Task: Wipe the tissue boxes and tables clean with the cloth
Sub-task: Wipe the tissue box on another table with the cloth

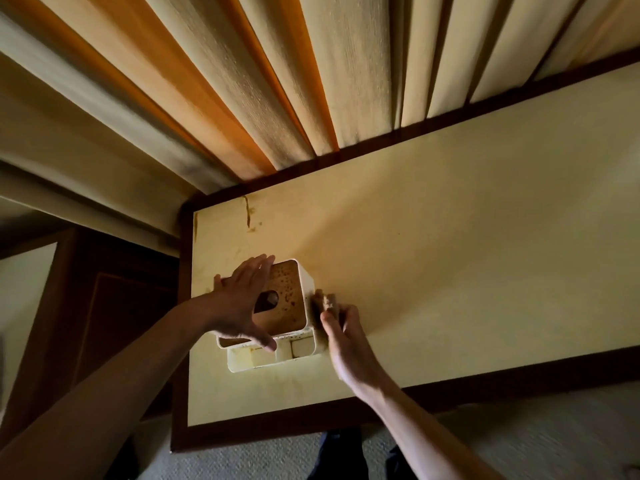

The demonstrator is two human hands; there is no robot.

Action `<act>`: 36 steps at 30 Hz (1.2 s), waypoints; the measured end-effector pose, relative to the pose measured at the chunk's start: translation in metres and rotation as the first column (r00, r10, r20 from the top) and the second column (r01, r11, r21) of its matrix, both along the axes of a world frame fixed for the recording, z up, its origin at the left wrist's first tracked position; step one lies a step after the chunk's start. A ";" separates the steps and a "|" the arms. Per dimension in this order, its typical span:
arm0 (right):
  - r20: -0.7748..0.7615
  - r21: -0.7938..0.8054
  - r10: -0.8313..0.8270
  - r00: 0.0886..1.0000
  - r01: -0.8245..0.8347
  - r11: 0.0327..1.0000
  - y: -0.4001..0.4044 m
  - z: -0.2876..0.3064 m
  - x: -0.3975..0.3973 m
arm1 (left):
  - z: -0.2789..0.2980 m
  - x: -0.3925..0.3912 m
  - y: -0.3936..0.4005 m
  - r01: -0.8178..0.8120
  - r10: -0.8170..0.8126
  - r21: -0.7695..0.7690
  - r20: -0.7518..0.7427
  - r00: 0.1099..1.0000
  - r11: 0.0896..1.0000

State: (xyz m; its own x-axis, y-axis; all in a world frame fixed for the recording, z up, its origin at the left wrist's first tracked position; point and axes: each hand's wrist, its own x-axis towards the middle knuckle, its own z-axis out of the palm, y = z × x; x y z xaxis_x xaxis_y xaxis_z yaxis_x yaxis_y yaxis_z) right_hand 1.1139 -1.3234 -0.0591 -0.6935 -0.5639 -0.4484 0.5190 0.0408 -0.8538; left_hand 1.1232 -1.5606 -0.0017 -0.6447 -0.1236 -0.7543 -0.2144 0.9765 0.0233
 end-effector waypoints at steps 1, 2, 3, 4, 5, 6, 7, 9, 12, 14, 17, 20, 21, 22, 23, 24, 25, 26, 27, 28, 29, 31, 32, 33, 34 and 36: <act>0.026 -0.007 -0.007 1.000 0.007 1.000 -0.006 0.001 0.006 | 0.000 0.000 0.000 -0.003 0.003 0.003 0.000 1.000 1.000; 0.046 -0.004 -0.015 0.999 0.015 1.000 -0.011 0.003 0.011 | 0.000 0.000 0.000 -0.005 0.005 0.005 -0.003 1.000 1.000; 0.061 -0.001 -0.033 0.998 0.033 0.999 -0.015 0.002 0.015 | 0.001 0.000 0.000 -0.005 0.005 0.001 -0.007 1.000 1.000; 0.079 0.005 -0.055 0.995 0.055 0.998 -0.019 0.003 0.016 | 0.001 0.000 0.000 -0.005 0.005 -0.004 -0.012 1.000 1.000; 0.096 0.015 -0.082 0.992 0.081 0.997 -0.022 0.002 0.018 | 0.002 0.001 0.000 -0.006 0.006 -0.012 -0.015 1.000 1.000; 0.121 0.027 -0.113 0.986 0.110 0.994 -0.023 0.003 0.018 | 0.002 0.003 -0.001 -0.015 0.015 -0.016 -0.020 1.000 1.000; 0.161 0.019 -0.156 0.974 0.155 0.988 -0.025 0.002 0.019 | 0.002 0.004 -0.002 -0.030 0.029 -0.015 -0.028 0.999 0.999; 0.268 0.004 -0.219 0.938 0.226 0.974 -0.029 -0.001 0.020 | 0.000 0.005 -0.004 -0.066 0.067 0.007 -0.043 0.997 0.998; 0.280 0.016 -0.211 0.937 0.215 0.976 -0.037 -0.006 0.020 | 0.000 0.004 -0.004 -0.106 0.108 0.043 -0.061 0.992 0.993; 0.276 0.031 -0.228 0.934 0.228 0.973 -0.042 -0.005 0.017 | 0.003 0.004 -0.002 -0.115 0.118 0.040 -0.071 0.990 0.993; 0.230 0.036 -0.103 0.968 0.097 0.995 -0.047 -0.003 0.007 | 0.006 0.004 0.001 -0.110 0.113 0.042 -0.081 0.990 0.993; 0.216 0.053 -0.072 0.974 0.062 0.997 -0.050 0.000 -0.003 | 0.005 0.003 0.002 -0.113 0.118 0.056 -0.093 0.989 0.992; 0.227 0.057 -0.087 0.970 0.076 0.996 -0.051 -0.001 -0.007 | 0.005 0.003 0.002 -0.112 0.117 0.058 -0.095 0.989 0.992; 0.231 0.061 -0.093 0.969 0.081 0.995 -0.054 0.000 -0.012 | 0.006 0.003 0.002 -0.112 0.117 0.061 -0.097 0.988 0.992; 0.237 0.064 -0.089 0.967 0.076 0.995 -0.057 0.001 -0.017 | 0.006 0.003 0.002 -0.113 0.119 0.065 -0.098 0.988 0.992; 0.242 0.061 -0.079 0.967 0.066 0.996 -0.060 0.003 -0.024 | 0.007 0.002 0.003 -0.113 0.120 0.069 -0.098 0.988 0.991; 0.254 0.046 -0.064 0.965 0.054 0.997 -0.064 0.004 -0.030 | 0.007 0.002 0.003 -0.112 0.119 0.070 -0.097 0.988 0.991; 0.271 0.035 -0.045 0.962 0.037 0.999 -0.068 0.008 -0.036 | 0.007 0.002 0.004 -0.111 0.117 0.070 -0.097 0.988 0.991; 0.273 0.027 -0.036 0.961 0.030 0.999 -0.070 0.012 -0.042 | 0.007 0.002 0.004 -0.108 0.115 0.070 -0.098 0.989 0.992; 0.263 0.027 -0.028 0.964 0.021 0.999 -0.071 0.018 -0.048 | 0.007 0.002 0.004 -0.107 0.114 0.071 -0.098 0.989 0.992; 0.248 0.033 -0.021 0.968 0.014 0.999 -0.072 0.021 -0.053 | 0.007 0.001 0.004 -0.106 0.112 0.072 -0.097 0.989 0.992; 0.182 0.059 -0.015 0.983 0.005 0.998 -0.072 0.023 -0.056 | 0.007 0.002 0.004 -0.103 0.110 0.074 -0.096 0.989 0.992; 0.106 0.075 -0.021 0.994 0.013 0.997 -0.072 0.023 -0.053 | 0.006 0.002 0.004 -0.103 0.110 0.074 -0.097 0.989 0.992; 0.017 0.074 -0.052 0.999 0.051 0.996 -0.072 0.022 -0.048 | 0.006 0.002 0.004 -0.104 0.111 0.075 -0.099 0.989 0.992; -0.045 0.034 -0.098 0.994 0.099 0.995 -0.072 0.018 -0.041 | 0.006 0.002 0.003 -0.104 0.111 0.076 -0.101 0.989 0.992; -0.070 -0.105 -0.151 0.986 0.143 0.984 -0.069 0.009 -0.025 | 0.004 0.003 0.002 -0.101 0.110 0.080 -0.106 0.988 0.992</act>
